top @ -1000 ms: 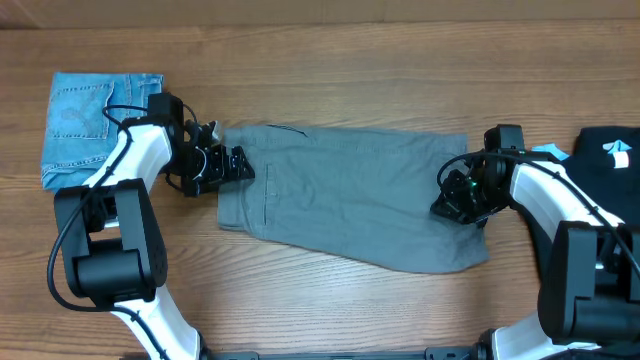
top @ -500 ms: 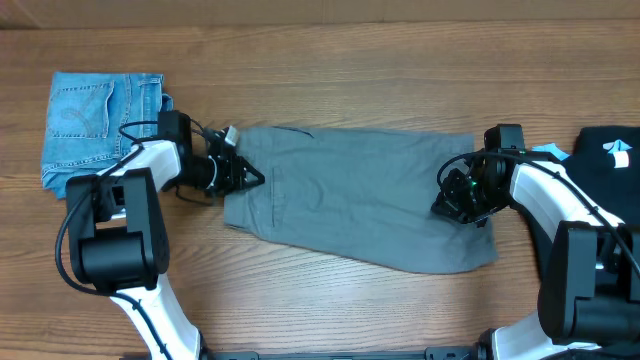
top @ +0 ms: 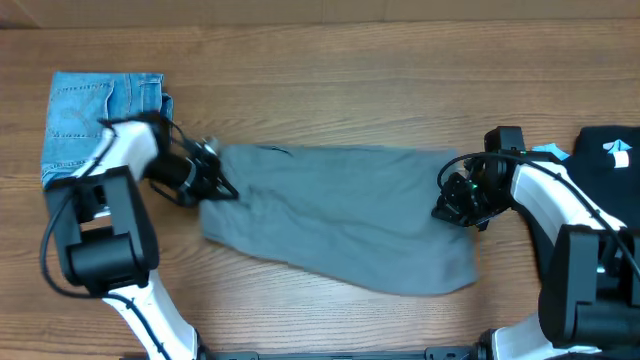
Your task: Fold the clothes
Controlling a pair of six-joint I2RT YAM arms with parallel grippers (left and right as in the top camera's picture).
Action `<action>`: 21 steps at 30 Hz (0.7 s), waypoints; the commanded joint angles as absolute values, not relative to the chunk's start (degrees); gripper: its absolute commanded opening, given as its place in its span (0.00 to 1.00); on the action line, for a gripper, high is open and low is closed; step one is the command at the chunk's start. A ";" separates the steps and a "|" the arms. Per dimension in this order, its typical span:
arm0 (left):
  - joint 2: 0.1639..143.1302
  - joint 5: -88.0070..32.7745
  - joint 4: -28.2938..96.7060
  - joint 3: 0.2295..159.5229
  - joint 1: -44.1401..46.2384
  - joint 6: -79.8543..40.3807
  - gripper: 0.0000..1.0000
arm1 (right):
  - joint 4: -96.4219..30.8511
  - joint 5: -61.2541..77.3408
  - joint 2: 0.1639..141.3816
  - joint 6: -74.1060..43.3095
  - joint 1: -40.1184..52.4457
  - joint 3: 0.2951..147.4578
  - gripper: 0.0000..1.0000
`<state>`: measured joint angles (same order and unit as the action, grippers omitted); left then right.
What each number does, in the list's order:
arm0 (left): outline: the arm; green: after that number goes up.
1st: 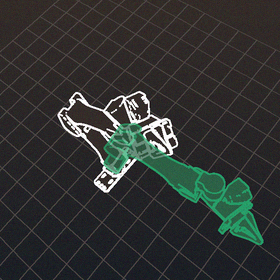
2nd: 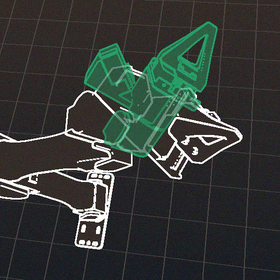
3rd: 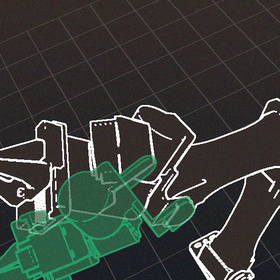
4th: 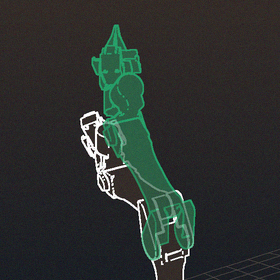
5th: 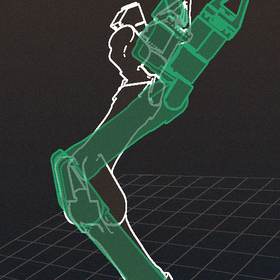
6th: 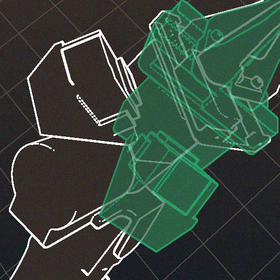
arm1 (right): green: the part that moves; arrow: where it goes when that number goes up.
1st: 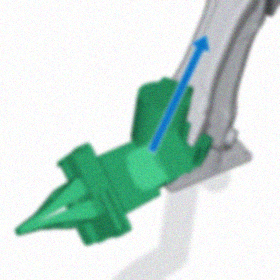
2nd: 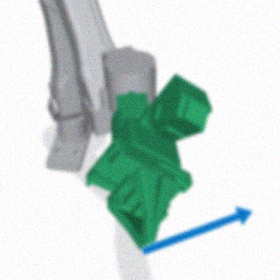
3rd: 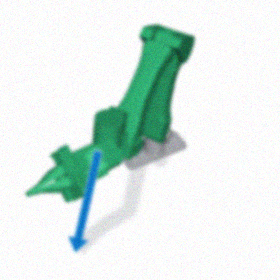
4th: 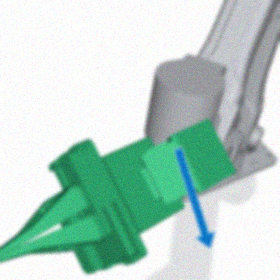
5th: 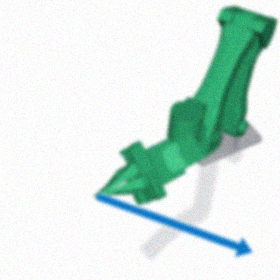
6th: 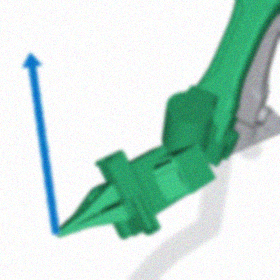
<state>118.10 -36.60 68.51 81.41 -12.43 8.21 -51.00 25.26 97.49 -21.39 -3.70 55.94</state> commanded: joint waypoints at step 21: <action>118.56 -13.98 88.66 115.46 14.22 -11.90 0.08 | -54.13 25.52 89.73 -20.58 -3.49 58.15 0.04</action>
